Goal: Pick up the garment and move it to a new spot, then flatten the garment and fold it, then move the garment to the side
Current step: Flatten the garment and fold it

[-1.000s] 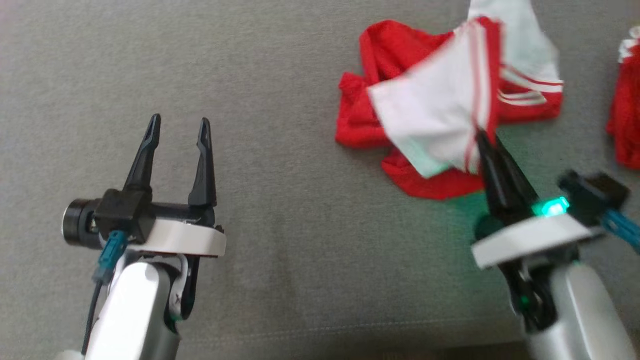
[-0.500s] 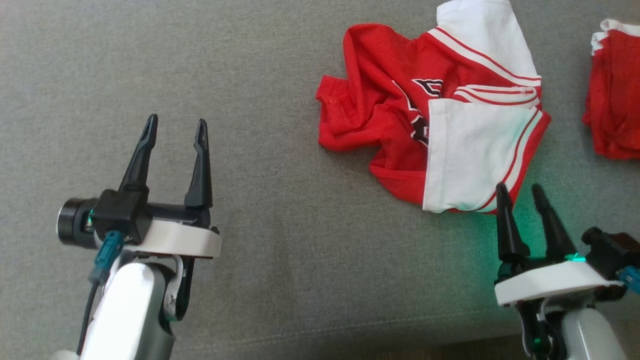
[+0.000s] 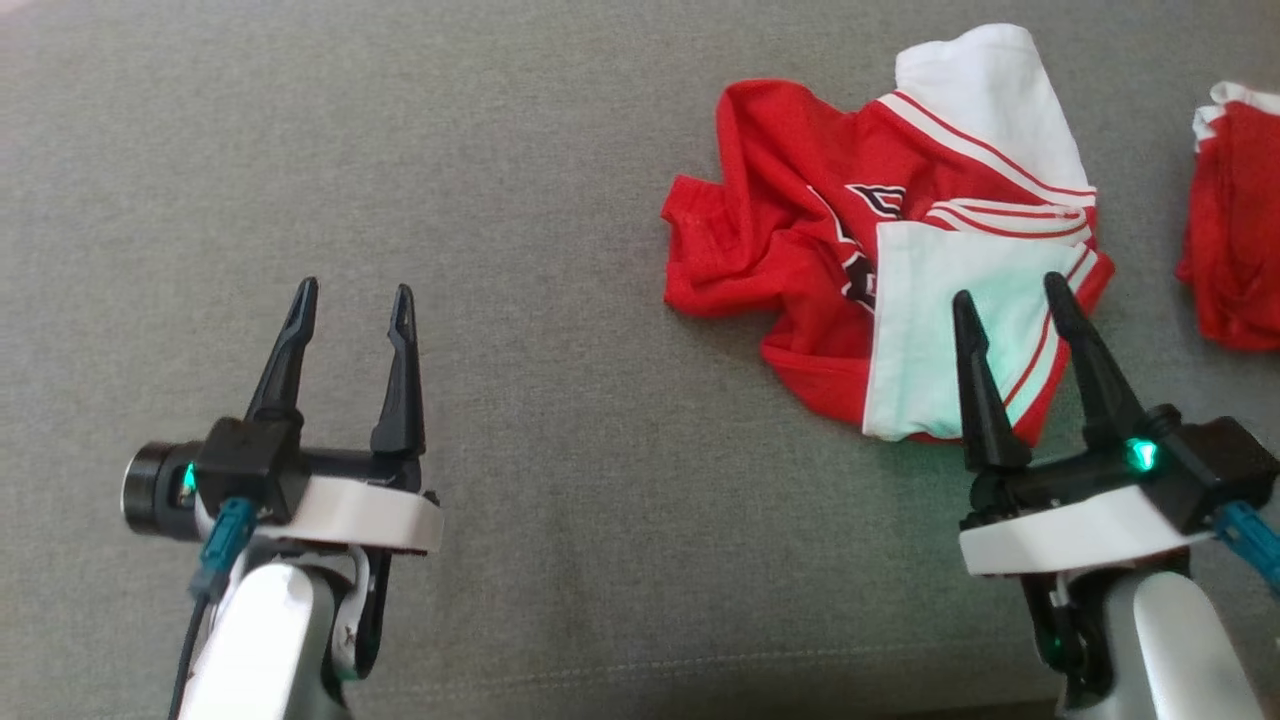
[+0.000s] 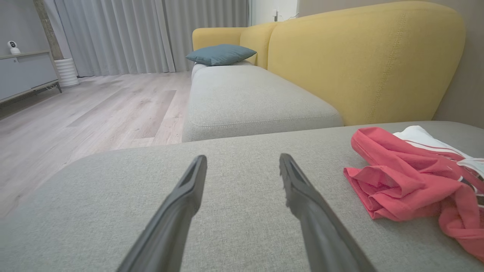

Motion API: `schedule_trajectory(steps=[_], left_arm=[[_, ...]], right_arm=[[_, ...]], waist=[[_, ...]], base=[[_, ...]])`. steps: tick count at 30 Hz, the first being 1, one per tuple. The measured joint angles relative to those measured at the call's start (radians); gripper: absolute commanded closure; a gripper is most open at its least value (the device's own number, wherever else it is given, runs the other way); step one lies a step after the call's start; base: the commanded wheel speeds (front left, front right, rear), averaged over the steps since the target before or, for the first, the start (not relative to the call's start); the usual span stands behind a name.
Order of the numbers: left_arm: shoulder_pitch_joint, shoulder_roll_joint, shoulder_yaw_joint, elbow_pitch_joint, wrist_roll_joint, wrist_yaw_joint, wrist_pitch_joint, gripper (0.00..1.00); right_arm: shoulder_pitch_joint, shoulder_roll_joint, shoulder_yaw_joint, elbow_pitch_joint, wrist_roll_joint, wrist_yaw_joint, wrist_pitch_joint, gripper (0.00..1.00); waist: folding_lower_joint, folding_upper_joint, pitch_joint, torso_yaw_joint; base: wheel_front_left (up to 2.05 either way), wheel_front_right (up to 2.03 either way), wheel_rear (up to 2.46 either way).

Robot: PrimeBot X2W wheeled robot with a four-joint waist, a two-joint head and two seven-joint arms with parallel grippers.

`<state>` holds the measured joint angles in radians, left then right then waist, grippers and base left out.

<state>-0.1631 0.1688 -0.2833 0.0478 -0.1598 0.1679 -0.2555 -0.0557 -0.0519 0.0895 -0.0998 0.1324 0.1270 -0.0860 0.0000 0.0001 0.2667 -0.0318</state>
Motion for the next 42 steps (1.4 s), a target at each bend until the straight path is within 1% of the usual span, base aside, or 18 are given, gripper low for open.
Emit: schedule_trajectory(steps=[8,19,22,25,27,30,34,37,42], left_arm=[[0.022,0.002,-0.002,-0.008,0.000,0.009,0.000,0.00],[0.028,0.007,-0.010,-0.008,-0.005,0.010,0.000,0.00],[0.026,0.011,-0.029,-0.010,-0.005,0.006,0.019,0.00],[-0.005,0.009,-0.065,-0.010,-0.013,-0.032,0.046,0.00],[-0.052,-0.001,-0.101,-0.001,-0.021,-0.066,0.076,0.00],[-0.136,-0.029,-0.158,0.041,-0.030,-0.117,0.135,0.00],[-0.218,-0.064,-0.206,0.123,-0.061,-0.180,0.203,0.00],[-0.262,-0.080,-0.226,0.193,-0.082,-0.208,0.235,0.00],[-0.325,-0.093,-0.235,0.293,-0.113,-0.228,0.236,0.00]], right_arm=[[0.005,0.000,0.005,-0.007,0.009,0.000,0.010,0.00],[0.005,0.000,0.005,-0.010,0.018,0.000,0.016,0.00],[0.004,0.000,0.005,-0.013,0.018,0.000,0.016,0.00],[0.004,0.000,0.005,-0.015,0.021,0.000,0.018,0.00],[0.003,0.000,0.006,-0.016,0.021,0.000,0.021,0.00],[-0.001,0.000,0.014,-0.016,0.021,0.000,0.021,0.00],[-0.023,0.001,0.028,-0.009,0.026,0.000,0.020,0.00],[-0.039,0.001,0.032,0.005,0.035,0.000,0.012,0.00],[-0.040,0.002,0.035,0.023,0.044,0.000,-0.002,0.00]], waist=[[0.0000,0.0000,-0.013,0.009],[0.0000,0.0000,-0.011,0.008],[0.0000,0.0000,-0.003,0.006],[0.0000,0.0000,0.011,0.004],[0.0000,0.0000,0.023,0.000],[0.0000,0.0000,0.042,-0.013],[0.0000,0.0000,0.066,-0.041],[0.0000,0.0000,0.081,-0.065],[0.0000,0.0000,0.104,-0.103]], base=[[0.00,0.00,0.00],[0.00,0.00,0.00],[0.00,0.00,0.00],[0.00,0.00,0.00],[0.00,0.00,0.00],[0.00,0.00,0.00],[0.00,0.00,0.00],[0.00,0.00,0.00],[0.00,0.00,0.00]])
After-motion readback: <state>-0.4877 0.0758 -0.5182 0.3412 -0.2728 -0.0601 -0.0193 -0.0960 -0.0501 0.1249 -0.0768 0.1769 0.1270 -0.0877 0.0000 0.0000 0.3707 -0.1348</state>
